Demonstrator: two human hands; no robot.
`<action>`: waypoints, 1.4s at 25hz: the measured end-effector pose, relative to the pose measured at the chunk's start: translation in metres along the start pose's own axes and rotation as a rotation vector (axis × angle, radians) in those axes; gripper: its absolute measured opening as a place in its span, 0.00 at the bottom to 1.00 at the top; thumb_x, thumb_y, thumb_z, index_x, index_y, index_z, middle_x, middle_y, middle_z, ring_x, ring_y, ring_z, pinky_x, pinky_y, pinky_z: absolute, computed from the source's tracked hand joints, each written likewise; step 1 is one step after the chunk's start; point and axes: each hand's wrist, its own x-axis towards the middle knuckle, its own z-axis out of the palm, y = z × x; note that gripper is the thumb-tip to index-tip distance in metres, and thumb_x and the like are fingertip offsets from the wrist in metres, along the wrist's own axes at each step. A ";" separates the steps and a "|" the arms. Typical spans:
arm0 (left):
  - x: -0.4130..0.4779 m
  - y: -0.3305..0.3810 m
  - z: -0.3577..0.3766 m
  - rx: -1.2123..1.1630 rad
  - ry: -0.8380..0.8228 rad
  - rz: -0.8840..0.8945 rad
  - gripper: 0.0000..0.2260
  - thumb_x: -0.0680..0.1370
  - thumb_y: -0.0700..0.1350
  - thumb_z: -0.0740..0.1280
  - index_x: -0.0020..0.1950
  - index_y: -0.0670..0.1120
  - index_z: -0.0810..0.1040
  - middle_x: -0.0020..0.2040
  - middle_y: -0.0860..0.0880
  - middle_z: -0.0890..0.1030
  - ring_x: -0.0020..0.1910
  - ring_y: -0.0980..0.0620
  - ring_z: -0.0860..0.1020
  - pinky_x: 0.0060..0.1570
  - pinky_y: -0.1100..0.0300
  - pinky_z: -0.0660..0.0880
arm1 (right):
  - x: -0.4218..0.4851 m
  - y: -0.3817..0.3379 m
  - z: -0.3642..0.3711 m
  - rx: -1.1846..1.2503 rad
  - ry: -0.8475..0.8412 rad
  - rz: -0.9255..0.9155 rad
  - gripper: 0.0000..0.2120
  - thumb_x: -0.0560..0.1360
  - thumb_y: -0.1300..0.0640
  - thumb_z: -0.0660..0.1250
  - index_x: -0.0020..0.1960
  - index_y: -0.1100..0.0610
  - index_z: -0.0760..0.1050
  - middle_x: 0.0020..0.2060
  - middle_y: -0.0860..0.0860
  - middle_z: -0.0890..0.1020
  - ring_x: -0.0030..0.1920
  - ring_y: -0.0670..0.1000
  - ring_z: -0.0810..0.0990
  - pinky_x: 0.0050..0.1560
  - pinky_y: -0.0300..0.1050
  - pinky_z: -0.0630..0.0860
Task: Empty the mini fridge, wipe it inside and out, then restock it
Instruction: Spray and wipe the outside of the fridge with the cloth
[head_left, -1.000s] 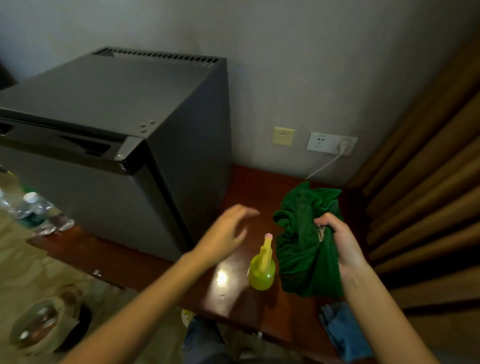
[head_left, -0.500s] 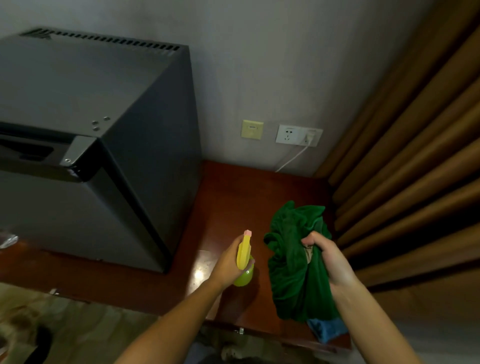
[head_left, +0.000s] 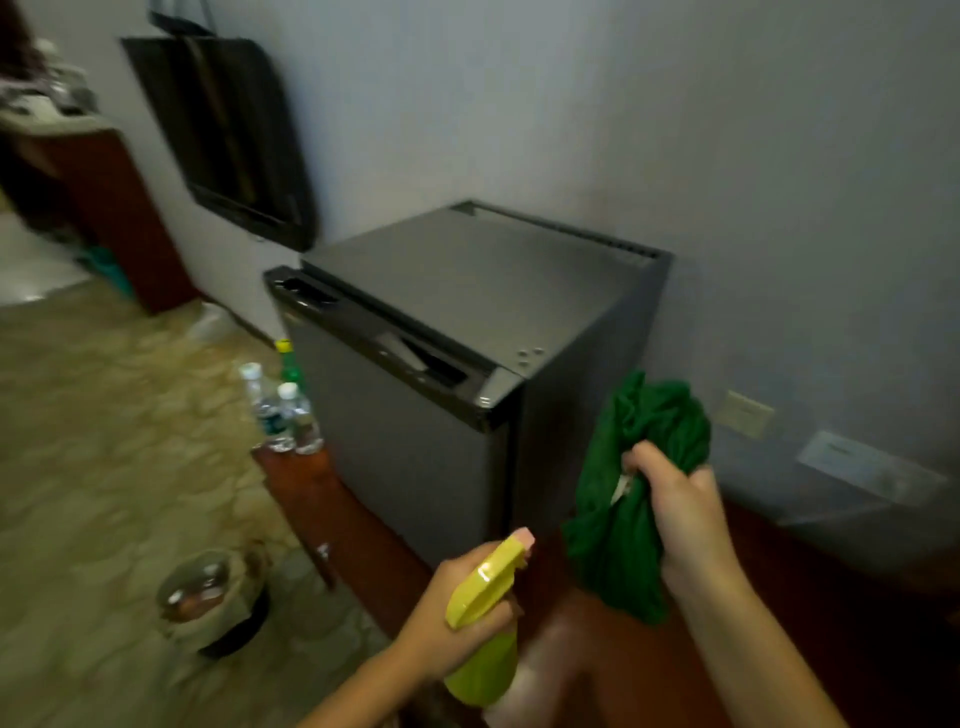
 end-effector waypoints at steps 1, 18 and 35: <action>-0.004 0.017 -0.021 -0.053 0.046 0.001 0.19 0.68 0.45 0.68 0.60 0.52 0.79 0.43 0.42 0.82 0.42 0.50 0.80 0.43 0.57 0.74 | 0.006 -0.012 0.021 -0.082 -0.041 -0.121 0.05 0.73 0.67 0.66 0.43 0.58 0.75 0.39 0.58 0.80 0.39 0.57 0.81 0.42 0.53 0.79; 0.043 0.045 -0.350 -0.100 0.230 0.078 0.08 0.71 0.46 0.68 0.43 0.43 0.82 0.32 0.36 0.78 0.36 0.41 0.80 0.43 0.54 0.78 | 0.048 -0.016 0.325 -1.739 -0.178 -0.672 0.20 0.75 0.48 0.66 0.63 0.55 0.73 0.57 0.54 0.74 0.54 0.58 0.75 0.40 0.48 0.70; 0.165 0.040 -0.517 0.040 -0.200 0.058 0.20 0.65 0.53 0.66 0.55 0.49 0.78 0.35 0.41 0.82 0.38 0.50 0.82 0.44 0.59 0.79 | 0.142 -0.038 0.394 -1.719 0.211 -0.313 0.17 0.75 0.50 0.66 0.60 0.57 0.73 0.41 0.53 0.77 0.40 0.55 0.77 0.41 0.48 0.77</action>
